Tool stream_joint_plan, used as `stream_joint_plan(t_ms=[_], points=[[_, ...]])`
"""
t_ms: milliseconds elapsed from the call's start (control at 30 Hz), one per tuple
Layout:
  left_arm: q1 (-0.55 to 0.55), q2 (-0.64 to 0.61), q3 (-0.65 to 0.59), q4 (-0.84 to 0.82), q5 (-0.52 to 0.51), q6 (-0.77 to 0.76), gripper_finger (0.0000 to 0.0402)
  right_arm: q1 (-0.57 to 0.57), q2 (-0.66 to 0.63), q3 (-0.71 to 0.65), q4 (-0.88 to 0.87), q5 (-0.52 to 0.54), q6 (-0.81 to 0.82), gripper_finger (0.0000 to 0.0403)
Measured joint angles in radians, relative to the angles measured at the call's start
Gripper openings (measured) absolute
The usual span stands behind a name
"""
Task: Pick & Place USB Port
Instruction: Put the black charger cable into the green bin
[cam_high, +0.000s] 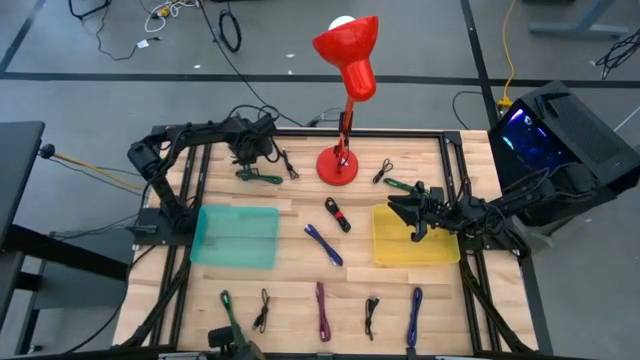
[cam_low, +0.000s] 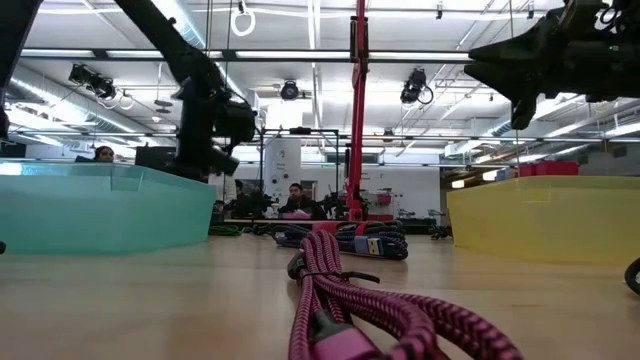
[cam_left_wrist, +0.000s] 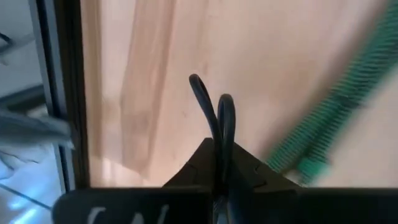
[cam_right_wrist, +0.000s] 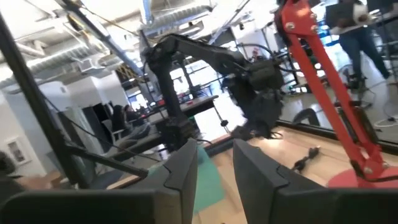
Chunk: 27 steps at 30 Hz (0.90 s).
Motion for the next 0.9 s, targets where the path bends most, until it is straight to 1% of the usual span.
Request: stream_joint_plan(t_ms=[100, 167, 267, 400, 600, 700, 800, 900], points=[[-0.047, -0.028, 0.069, -0.159, 0.057, -0.081, 0.0014, -0.001, 0.000, 0.000, -0.014, 0.024, 0.024, 0.0107], [-0.090, -0.062, 0.098, -0.237, 0.080, -0.127, 0.0014, -0.001, 0.000, 0.000, -0.017, 0.043, 0.034, 0.0107], [-0.168, -0.141, 0.122, -0.336, 0.085, -0.202, 0.0014, -0.001, 0.000, 0.000, -0.027, 0.066, 0.035, 0.0107], [-0.298, -0.269, 0.122, -0.443, 0.103, -0.333, 0.0014, -0.001, 0.000, 0.000, -0.027, 0.094, 0.037, 0.0107], [-0.535, -0.457, 0.122, -0.551, 0.105, -0.585, 0.0015, -0.001, 0.000, 0.000, -0.027, 0.119, 0.052, 0.0107], [-0.665, -0.525, 0.122, -0.608, 0.105, -0.750, 0.0013, -0.001, 0.000, 0.000, -0.028, 0.118, 0.053, 0.0107], [-0.810, -0.571, 0.122, -0.637, 0.121, -0.910, 0.0013, -0.001, 0.000, 0.000, -0.028, 0.117, 0.074, 0.0107], [-0.950, -0.589, 0.122, -0.632, 0.127, -1.056, 0.0013, -0.001, 0.000, 0.000, -0.028, 0.117, 0.078, 0.0107]])
